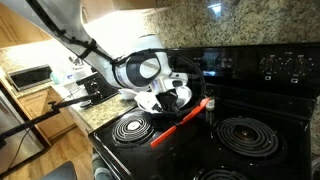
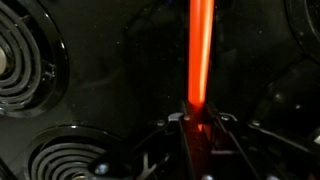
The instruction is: Take the red spoon and mix the content in the pot
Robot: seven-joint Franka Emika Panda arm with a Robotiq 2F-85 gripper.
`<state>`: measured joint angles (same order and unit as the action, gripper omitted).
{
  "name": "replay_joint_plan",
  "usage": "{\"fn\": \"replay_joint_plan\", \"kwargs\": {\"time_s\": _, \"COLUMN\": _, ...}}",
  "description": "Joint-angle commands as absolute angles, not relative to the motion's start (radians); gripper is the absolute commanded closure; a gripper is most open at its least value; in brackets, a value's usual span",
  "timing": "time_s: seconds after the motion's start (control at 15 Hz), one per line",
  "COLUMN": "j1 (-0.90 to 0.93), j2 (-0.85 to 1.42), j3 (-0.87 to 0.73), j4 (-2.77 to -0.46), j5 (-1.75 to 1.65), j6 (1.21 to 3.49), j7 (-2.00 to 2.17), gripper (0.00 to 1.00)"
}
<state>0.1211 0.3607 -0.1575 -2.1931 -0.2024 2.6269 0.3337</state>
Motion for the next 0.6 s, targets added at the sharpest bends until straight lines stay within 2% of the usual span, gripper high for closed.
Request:
{"fn": "replay_joint_plan", "kwargs": {"time_s": 0.0, "j1": 0.148, "j2": 0.265, "j3": -0.192, "j4": -2.279, "j5": -0.284, "j6": 2.67, "j7": 0.422, "gripper": 0.96}}
{"fn": "replay_joint_plan", "kwargs": {"time_s": 0.33, "j1": 0.168, "j2": 0.222, "j3": -0.224, "j4": -2.322, "j5": -0.435, "j6": 2.721, "j7": 0.559, "gripper": 0.96}}
{"fn": "replay_joint_plan", "kwargs": {"time_s": 0.53, "j1": 0.257, "j2": 0.227, "j3": -0.345, "j4": -2.333, "j5": -0.667, "j6": 2.831, "j7": 0.807, "gripper": 0.96}}
